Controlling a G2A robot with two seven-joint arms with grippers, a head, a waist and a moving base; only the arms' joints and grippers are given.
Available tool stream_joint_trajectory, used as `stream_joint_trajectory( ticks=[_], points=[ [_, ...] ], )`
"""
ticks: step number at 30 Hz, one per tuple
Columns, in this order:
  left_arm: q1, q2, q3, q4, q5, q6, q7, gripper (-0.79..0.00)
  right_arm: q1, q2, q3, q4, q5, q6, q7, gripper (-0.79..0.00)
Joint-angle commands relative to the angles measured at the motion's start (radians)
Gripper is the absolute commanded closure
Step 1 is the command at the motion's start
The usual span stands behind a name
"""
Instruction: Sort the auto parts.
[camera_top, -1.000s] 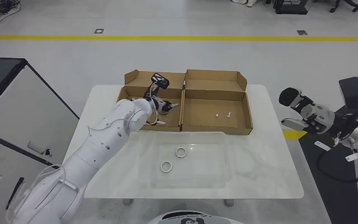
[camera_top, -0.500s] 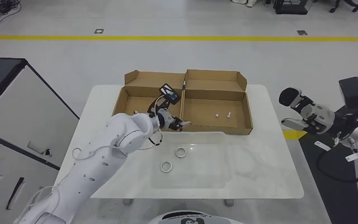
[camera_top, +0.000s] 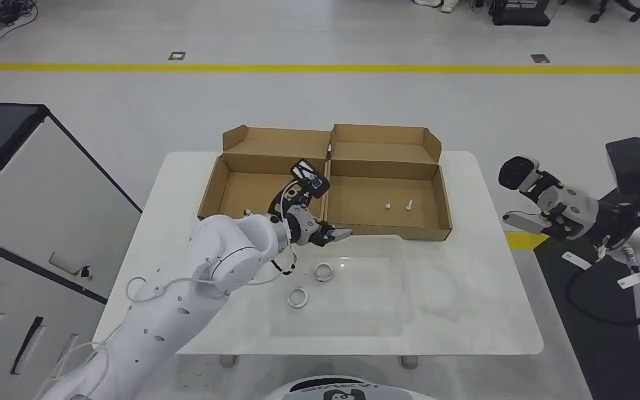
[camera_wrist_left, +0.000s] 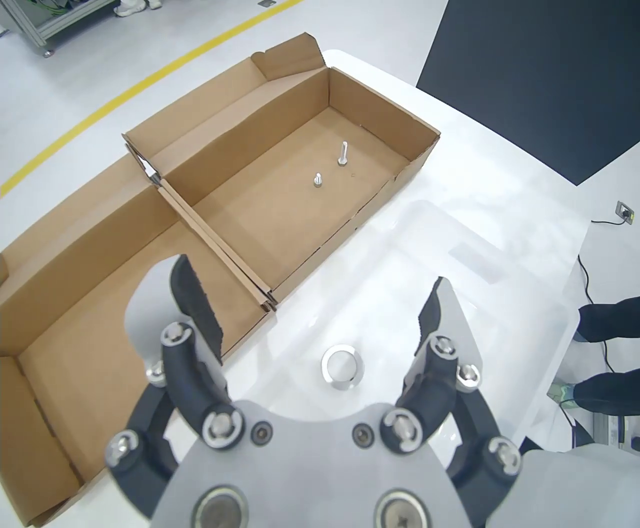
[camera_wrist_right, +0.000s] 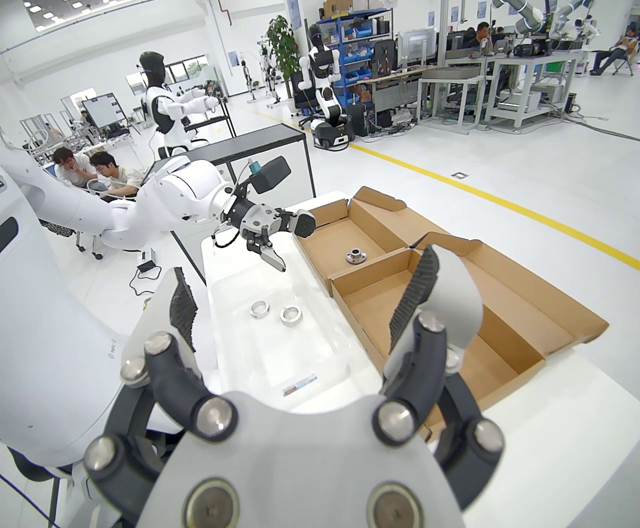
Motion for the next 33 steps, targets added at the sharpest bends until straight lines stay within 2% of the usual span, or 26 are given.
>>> stream_joint_trajectory(
  ticks=[1,4,7,14,18,22,26,33],
  points=[
    [0.000,0.000,0.000,0.000,0.000,0.000,0.000,-0.785,0.000,0.000,0.000,0.000,0.000,0.000,0.000,-0.785],
    [0.002,0.000,0.003,0.012,0.004,0.001,-0.014,-0.785,0.000,0.000,0.000,0.000,0.000,0.000,0.000,-0.785],
    [-0.021,-0.003,0.017,0.008,0.022,0.024,-0.096,-0.785,0.000,0.000,0.000,0.000,0.000,0.000,0.000,-0.785],
    [-0.114,-0.024,0.082,-0.047,0.045,0.173,-0.372,-0.785,0.000,0.000,0.000,0.000,0.000,0.000,0.000,-0.785],
    [-0.188,-0.045,0.130,-0.040,0.028,0.260,-0.519,-0.785,0.000,0.000,0.000,0.000,0.000,0.000,0.000,-0.785],
    [-0.252,-0.067,0.168,-0.011,-0.018,0.337,-0.620,-0.785,0.000,0.000,0.000,0.000,0.000,0.000,0.000,-0.785],
    [-0.298,-0.085,0.198,0.014,-0.069,0.378,-0.680,-0.785,0.000,0.000,0.000,0.000,0.000,0.000,0.000,-0.785],
    [-0.332,-0.107,0.246,0.095,-0.137,0.373,-0.687,-0.785,0.000,0.000,0.000,0.000,0.000,0.000,0.000,-0.785]
  ],
)
